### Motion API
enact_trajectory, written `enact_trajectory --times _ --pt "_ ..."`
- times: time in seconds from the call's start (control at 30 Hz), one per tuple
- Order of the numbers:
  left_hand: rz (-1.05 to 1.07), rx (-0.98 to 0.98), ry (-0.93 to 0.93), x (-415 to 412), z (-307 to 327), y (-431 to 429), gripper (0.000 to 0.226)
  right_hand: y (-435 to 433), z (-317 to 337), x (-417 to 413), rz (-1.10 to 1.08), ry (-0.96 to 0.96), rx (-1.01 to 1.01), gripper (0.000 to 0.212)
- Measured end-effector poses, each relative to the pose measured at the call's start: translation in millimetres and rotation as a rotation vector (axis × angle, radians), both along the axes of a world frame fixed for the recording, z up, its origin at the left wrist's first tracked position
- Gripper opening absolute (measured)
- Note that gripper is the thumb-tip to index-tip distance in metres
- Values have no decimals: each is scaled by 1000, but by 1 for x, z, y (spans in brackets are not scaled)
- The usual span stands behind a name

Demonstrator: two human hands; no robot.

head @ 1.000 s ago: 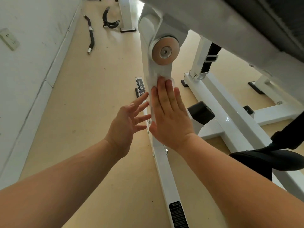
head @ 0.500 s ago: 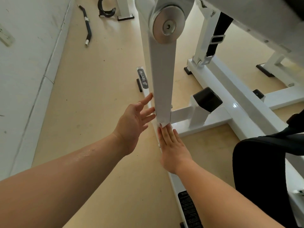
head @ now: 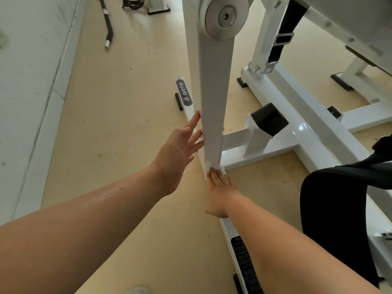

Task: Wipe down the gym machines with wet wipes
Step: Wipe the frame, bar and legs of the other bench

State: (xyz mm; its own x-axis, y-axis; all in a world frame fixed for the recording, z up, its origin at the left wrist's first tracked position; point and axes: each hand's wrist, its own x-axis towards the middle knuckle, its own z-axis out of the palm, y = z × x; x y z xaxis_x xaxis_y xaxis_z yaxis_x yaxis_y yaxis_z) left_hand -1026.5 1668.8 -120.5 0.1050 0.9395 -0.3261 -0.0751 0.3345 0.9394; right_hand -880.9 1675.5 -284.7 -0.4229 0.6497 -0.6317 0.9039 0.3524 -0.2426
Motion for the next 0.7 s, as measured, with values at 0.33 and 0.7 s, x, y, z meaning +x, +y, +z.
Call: enact_trajectory --times 0.33,0.7 --pt "42 41 129 -1 -2 2 62 -59 -7 22 228 -55 114 94" --pt "-446 -338 872 8 -25 -8 31 -90 11 88 215 170 138 78"
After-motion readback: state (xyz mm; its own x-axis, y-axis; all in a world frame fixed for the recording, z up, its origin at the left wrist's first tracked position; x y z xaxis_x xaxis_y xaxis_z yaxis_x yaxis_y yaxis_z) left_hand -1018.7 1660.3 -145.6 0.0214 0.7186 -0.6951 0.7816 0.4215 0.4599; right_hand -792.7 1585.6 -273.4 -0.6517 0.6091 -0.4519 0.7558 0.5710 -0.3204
